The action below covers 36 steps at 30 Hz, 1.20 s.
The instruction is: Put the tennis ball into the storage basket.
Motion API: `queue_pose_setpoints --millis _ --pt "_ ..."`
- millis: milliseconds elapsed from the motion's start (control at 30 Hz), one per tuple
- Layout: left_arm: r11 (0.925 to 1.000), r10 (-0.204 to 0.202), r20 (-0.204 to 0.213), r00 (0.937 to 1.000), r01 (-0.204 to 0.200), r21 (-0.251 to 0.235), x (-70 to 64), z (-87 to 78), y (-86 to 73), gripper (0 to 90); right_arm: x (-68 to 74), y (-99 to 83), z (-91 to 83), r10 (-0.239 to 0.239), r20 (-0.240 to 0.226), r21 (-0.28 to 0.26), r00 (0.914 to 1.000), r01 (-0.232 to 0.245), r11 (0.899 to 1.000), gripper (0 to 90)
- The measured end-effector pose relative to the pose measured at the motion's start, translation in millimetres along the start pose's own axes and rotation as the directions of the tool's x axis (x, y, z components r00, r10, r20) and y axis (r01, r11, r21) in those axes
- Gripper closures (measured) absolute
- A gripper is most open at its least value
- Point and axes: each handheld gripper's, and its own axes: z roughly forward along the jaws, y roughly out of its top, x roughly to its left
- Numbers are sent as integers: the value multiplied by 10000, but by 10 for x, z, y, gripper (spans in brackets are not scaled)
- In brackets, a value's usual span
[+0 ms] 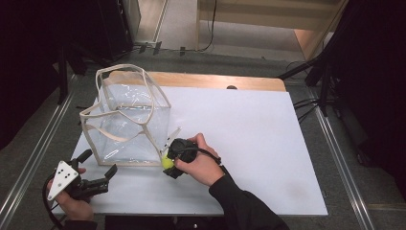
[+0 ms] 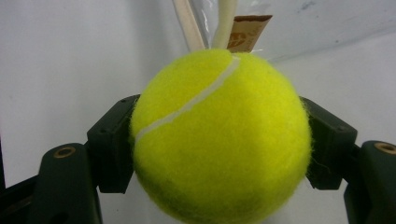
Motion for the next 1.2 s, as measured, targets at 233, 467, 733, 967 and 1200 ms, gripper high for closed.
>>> queue_pose_setpoints --millis 233,467,733,967,1200 --pt "10000 -5 -1 10000 5 -1 1 0 0 13 -45 34 -113 -91 -86 -16 9999 90 10000 235" --pt "10000 -1 0 10000 1 3 0 0 0 13 -93 86 -246 -18 -138 -38 9999 17 10000 236" --pt "10000 0 8 10000 0 -6 -2 2 -1 13 -136 171 -384 -143 -137 -129 9998 141 9998 236" --pt "10000 0 10 10000 0 -5 0 1 0 13 -176 254 -533 30 -330 -363 9995 -42 9993 236" --pt "10000 -3 11 10000 3 -18 1 2 -1 13 -230 343 -670 -81 -411 -472 9991 62 9989 237"
